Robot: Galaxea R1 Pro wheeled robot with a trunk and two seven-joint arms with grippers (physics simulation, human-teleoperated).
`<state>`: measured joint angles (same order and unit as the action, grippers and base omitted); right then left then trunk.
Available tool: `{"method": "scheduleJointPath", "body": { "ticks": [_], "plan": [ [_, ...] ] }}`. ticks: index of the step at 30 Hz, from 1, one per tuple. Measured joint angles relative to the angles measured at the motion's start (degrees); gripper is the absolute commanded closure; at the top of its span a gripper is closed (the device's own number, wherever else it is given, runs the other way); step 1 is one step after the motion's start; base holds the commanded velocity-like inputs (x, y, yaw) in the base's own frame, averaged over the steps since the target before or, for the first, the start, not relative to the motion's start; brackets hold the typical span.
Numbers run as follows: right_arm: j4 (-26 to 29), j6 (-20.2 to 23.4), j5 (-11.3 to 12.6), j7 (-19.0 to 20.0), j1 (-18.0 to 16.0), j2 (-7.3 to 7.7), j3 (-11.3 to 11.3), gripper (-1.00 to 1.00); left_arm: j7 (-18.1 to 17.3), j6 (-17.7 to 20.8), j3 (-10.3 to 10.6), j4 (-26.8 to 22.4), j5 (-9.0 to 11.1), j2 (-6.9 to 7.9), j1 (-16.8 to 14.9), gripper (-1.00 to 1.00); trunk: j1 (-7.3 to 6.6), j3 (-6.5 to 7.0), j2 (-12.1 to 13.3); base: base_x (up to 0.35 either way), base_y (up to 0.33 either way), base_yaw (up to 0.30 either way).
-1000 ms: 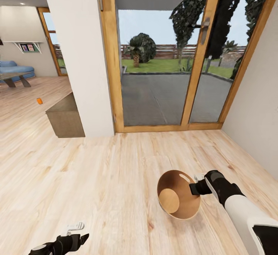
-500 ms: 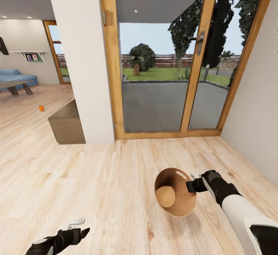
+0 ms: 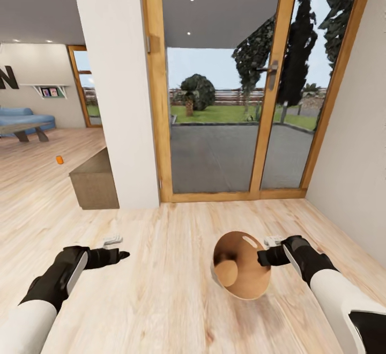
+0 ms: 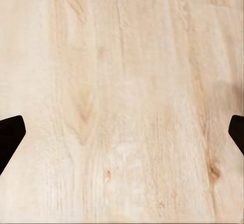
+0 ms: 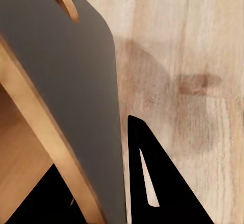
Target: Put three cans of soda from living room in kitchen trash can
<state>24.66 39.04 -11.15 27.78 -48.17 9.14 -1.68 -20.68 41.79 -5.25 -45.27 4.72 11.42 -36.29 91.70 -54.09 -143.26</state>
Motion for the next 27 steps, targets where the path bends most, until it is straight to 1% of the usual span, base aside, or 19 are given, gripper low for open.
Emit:
{"method": "scheduleJointPath", "body": {
  "ticks": [1, 3, 4, 5, 6, 7, 8, 9, 11, 12, 13, 14, 16, 17, 18, 20, 23, 25, 27],
  "plan": [
    [-0.02, -0.23, -0.24, 0.19, -0.02, -0.18, 0.08, 1.00, -0.02, 0.50, -0.19, 0.17, 0.17, 0.00, -0.72, -1.00, -0.03, 0.22, 0.01, 0.000, 0.000, 0.000],
    [-0.23, -0.38, 0.09, 0.01, -0.02, -0.54, 0.20, 1.00, -0.07, -0.51, -0.23, 0.32, 0.26, 0.00, -1.17, -1.00, -0.45, 0.58, 0.81, 0.000, 0.000, 0.000],
    [-0.50, -1.72, -1.20, -0.84, 0.00, -1.52, 0.49, 1.00, -0.01, -2.36, -0.25, 0.53, 0.17, -0.03, -1.45, -1.00, -0.67, 0.76, 1.21, 0.000, 0.000, 0.000],
    [-0.74, -2.42, -0.99, -1.48, 0.04, -2.33, 0.60, 1.00, 0.05, -3.47, -0.26, 0.80, 0.09, -0.04, -1.55, -1.00, -0.89, 0.93, 1.62, 0.000, 0.000, 0.000],
    [-0.76, -3.34, -0.24, -2.36, 0.05, -3.11, 0.39, 1.00, 0.10, -4.67, -0.26, 1.30, 0.04, -0.05, -1.63, -1.00, -1.11, 1.11, 2.02, 0.000, 0.000, 0.000],
    [-0.71, -5.36, -0.15, -4.79, 0.05, -4.45, 0.17, 1.00, 0.24, -7.53, -0.25, 3.08, -0.06, -0.12, -1.74, -1.00, -1.33, 1.30, 2.42, 0.000, 0.000, 0.000],
    [-0.87, -7.49, 0.59, -8.58, 0.09, -5.84, 0.10, 1.00, 0.55, -11.73, -0.18, 6.55, -0.15, -0.34, -1.83, -1.00, -1.54, 1.47, 2.83, 0.000, 0.000, 0.000],
    [-1.00, -8.20, 0.42, -9.88, 0.04, -6.25, -0.02, 1.00, 0.66, -12.92, -0.17, 7.63, -0.11, -0.41, -1.86, -1.00, -1.77, 1.67, 3.21, 0.000, 0.000, 0.000],
    [-1.76, -8.99, -0.40, -11.72, 0.13, -7.16, 0.56, 1.00, 1.04, -14.65, -0.15, 9.10, -0.09, -0.51, -1.89, -1.00, -2.21, 2.01, 4.02, 0.000, 0.000, 0.000],
    [-1.97, -9.39, -0.11, -12.34, 0.12, -7.57, 0.44, 1.00, 1.33, -15.29, -0.14, 9.58, -0.07, -0.55, -1.90, -1.00, -2.43, 2.19, 4.42, 0.000, 0.000, 0.000],
    [-2.19, -10.71, 0.11, -13.23, 0.15, -8.16, 0.44, 1.00, 1.88, -16.29, -0.13, 10.16, -0.01, -0.57, -1.87, -1.00, -2.65, 2.37, 4.82, 0.000, 0.000, 0.000],
    [-2.22, -11.65, 0.57, -13.51, 0.16, -8.39, 0.31, 1.00, 2.08, -16.73, -0.14, 10.41, 0.02, -0.58, -1.85, -1.00, -2.87, 2.56, 5.22, 0.000, 0.000, 0.000],
    [-2.39, -13.82, 0.07, -13.94, 0.20, -8.65, 0.36, 1.00, 2.38, -17.60, -0.17, 10.91, 0.02, -0.56, -1.82, -1.00, -3.31, 2.92, 6.02, 0.000, 0.000, 0.000],
    [-2.62, -15.62, -0.17, -13.96, 0.26, -8.68, 0.49, 1.00, 2.59, -18.73, -0.18, 11.30, -0.05, -0.46, -1.75, -1.00, -3.52, 3.09, 6.43, 0.000, 0.000, 0.000],
    [-2.43, -16.33, 0.25, -13.92, 0.24, -8.67, 0.24, 1.00, 2.66, -19.45, -0.18, 11.48, -0.08, -0.37, -1.68, -1.00, -3.75, 3.28, 6.82, 0.000, 0.000, 0.000],
    [-2.23, -18.39, 0.43, -13.85, 0.26, -8.70, 0.03, 1.00, 2.86, -23.79, -0.24, 12.00, -0.11, -0.04, -1.39, -1.00, -4.19, 3.64, 7.62, 0.000, 0.000, 0.000],
    [-2.37, -18.72, 0.26, -13.99, 0.29, -8.84, 0.22, 1.00, 2.86, -25.89, -0.33, 12.55, -0.11, 0.07, -1.31, -1.00, -4.85, 4.17, 8.83, 0.000, 0.000, 0.000],
    [-2.29, -19.06, 0.46, -13.41, 0.28, -8.65, 0.08, 1.00, 2.92, -28.20, -0.36, 13.78, -0.08, 0.19, -1.25, -1.00, -5.29, 4.53, 9.63, 0.000, 0.000, 0.000],
    [-2.27, -19.11, 0.41, -13.03, 0.29, -8.49, 0.03, 1.00, 2.97, -28.58, -0.33, 13.94, -0.08, 0.19, -1.24, -1.00, -5.73, 4.89, 10.43, 0.000, 0.000, 0.000]
  ]
}}
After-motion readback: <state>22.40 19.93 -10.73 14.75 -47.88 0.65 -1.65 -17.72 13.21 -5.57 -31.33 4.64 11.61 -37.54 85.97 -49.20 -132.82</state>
